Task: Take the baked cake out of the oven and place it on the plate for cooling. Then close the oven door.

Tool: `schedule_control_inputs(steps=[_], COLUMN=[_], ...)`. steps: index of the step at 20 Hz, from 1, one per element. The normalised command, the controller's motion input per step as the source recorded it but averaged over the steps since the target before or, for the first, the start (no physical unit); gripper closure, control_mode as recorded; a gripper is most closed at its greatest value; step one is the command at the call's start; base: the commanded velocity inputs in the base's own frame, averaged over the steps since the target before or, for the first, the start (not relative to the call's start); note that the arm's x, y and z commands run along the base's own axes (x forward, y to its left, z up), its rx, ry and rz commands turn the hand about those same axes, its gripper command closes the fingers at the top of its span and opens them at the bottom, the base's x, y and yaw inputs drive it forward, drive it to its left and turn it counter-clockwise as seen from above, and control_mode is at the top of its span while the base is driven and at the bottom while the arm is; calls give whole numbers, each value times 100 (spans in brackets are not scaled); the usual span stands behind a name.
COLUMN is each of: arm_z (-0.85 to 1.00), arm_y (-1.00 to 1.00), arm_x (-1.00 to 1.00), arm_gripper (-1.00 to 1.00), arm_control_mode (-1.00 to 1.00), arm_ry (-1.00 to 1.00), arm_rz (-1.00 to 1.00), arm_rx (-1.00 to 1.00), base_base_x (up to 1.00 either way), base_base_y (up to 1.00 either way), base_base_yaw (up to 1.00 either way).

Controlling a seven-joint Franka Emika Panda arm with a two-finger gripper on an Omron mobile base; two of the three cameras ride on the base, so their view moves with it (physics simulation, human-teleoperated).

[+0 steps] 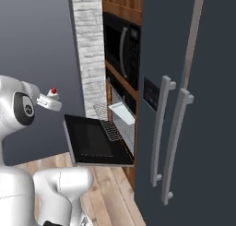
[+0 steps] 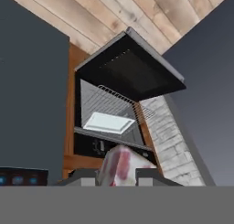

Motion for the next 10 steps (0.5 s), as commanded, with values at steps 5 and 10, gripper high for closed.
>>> schedule_control_inputs(steps=[5,10], arm_z=[0,0], arm_y=[0,0], arm_x=[0,0], arm_gripper=[100,100], arm_control_mode=[100,100], arm_ry=[0,0], arm_rz=[0,0], arm_rx=[0,0], base_base_x=[-100,-100], base_base_y=[0,-12], base_base_yaw=[0,0])
